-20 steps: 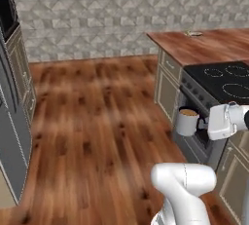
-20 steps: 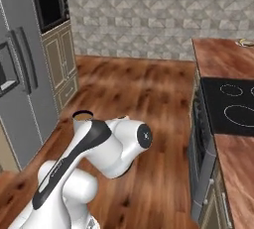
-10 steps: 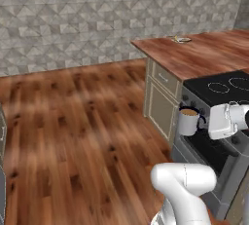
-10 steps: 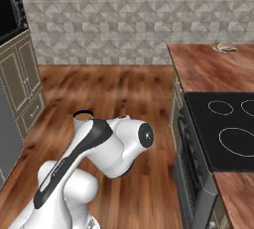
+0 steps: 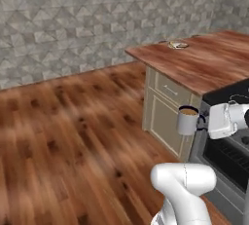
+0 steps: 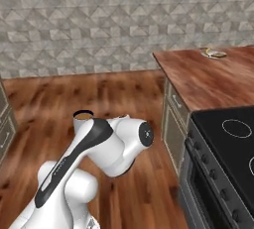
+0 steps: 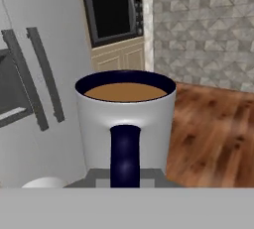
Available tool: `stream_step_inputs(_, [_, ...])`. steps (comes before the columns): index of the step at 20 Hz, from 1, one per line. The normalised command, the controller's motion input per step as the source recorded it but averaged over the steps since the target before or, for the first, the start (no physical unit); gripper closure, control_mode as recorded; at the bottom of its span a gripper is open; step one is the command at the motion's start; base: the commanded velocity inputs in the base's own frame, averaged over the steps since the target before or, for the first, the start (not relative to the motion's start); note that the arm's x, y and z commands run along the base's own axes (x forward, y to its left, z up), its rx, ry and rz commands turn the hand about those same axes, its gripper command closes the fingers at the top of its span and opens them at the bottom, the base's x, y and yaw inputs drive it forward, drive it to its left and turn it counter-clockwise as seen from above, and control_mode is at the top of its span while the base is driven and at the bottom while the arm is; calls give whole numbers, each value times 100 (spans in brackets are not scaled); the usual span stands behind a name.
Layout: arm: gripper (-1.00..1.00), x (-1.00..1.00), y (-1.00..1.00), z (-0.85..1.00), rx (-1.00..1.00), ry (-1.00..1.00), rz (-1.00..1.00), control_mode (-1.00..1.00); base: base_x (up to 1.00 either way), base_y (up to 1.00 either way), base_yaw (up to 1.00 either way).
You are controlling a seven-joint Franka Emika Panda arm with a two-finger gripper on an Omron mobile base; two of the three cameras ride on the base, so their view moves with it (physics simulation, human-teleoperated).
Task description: Pick up the brewed coffee from the coffee machine and place it next to the breakfast plate on the dining counter.
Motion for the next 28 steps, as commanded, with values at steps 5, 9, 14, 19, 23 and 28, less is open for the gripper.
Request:
stream_step_inputs(5, [100,0,0,0,0,0,0,100,100,85,-47])
stream_step_inputs(9, [100,0,0,0,0,0,0,100,100,83,-47])
stream_step_inputs(14, [100,0,0,0,0,0,0,100,100,97,-41])
stream_step_inputs(19, [100,0,0,0,0,0,0,100,100,100,-40])
stream_step_inputs(23, [100,0,0,0,0,0,0,100,100,100,-44])
stream_step_inputs(28, [100,0,0,0,0,0,0,100,100,100,-47])
